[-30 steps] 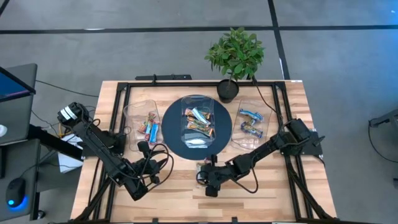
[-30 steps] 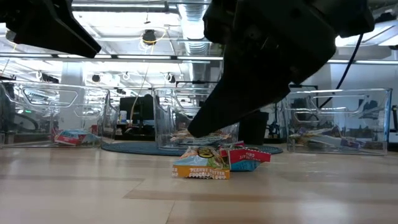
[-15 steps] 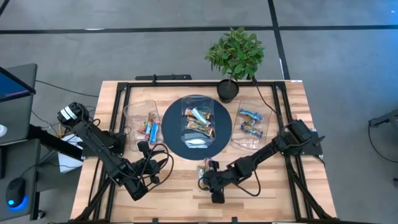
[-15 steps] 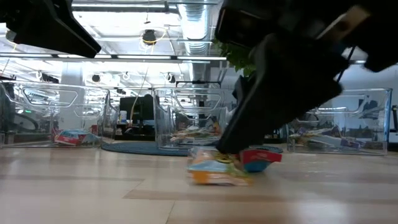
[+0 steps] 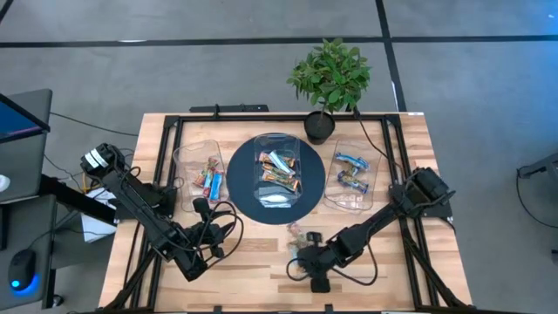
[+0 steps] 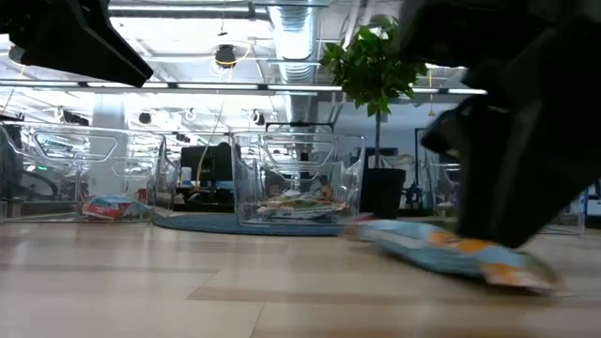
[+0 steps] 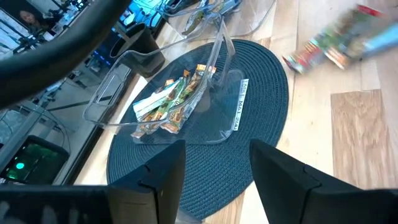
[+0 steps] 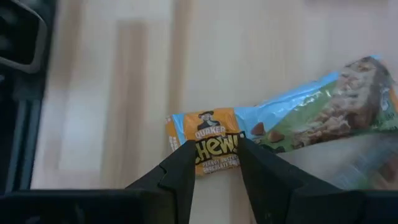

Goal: Pick and place Granola Bars by type
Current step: Put the yellow granola bar into the middle transparent bin

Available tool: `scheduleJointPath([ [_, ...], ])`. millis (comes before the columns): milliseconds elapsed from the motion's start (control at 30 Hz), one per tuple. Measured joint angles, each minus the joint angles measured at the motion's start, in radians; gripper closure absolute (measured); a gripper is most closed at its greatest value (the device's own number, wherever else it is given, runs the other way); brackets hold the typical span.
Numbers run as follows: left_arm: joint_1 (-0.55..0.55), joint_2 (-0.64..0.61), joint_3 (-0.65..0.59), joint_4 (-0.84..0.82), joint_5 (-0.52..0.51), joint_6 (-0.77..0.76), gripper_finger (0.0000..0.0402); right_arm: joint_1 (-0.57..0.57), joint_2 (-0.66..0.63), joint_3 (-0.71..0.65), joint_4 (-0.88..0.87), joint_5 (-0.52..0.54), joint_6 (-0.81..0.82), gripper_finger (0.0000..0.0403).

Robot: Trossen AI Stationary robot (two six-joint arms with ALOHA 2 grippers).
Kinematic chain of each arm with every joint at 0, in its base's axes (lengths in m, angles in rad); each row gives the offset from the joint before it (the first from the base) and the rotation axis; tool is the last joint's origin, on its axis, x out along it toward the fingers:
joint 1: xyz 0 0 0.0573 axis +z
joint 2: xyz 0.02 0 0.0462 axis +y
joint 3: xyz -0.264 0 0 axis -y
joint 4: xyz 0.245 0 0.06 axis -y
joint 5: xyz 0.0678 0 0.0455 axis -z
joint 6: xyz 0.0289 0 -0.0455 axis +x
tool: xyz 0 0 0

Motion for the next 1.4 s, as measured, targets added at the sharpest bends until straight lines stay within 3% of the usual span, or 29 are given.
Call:
scheduleJointPath([
  [167, 0.0, 0.0, 0.0, 0.009, -0.007, 0.005, 0.0228, 0.02, -0.052, -0.007, -0.108, 0.024, 0.099, 0.0283],
  [300, 0.001, 0.0, 0.0, 0.021, -0.013, 0.013, 0.0228, 0.035, -0.104, -0.008, -0.096, 0.095, 0.155, 0.0283],
  [533, 0.0, 0.0, 0.0, 0.025, -0.014, 0.018, 0.0228, 0.034, -0.133, -0.006, -0.119, 0.129, 0.299, 0.0283],
  [667, 0.0, 0.0, 0.0, 0.025, -0.017, 0.018, 0.0228, 0.032, -0.125, -0.006, -0.131, 0.113, 0.157, 0.0281],
  [800, 0.001, 0.0, 0.0, 0.025, -0.019, 0.018, 0.0228, 0.054, -0.122, -0.005, -0.126, 0.228, -0.059, 0.0274],
  [933, 0.001, 0.0, 0.0, 0.025, -0.019, 0.018, 0.0228, 0.051, -0.122, -0.005, -0.126, 0.236, -0.185, 0.0255],
  [1233, 0.001, 0.0, 0.0, 0.025, -0.02, 0.017, 0.0228, 0.007, -0.078, -0.006, -0.119, 0.139, -0.265, 0.0179],
  [1400, 0.001, 0.0, 0.0, 0.025, -0.02, 0.018, 0.0228, -0.011, -0.026, -0.004, -0.121, 0.088, -0.273, 0.0164],
])
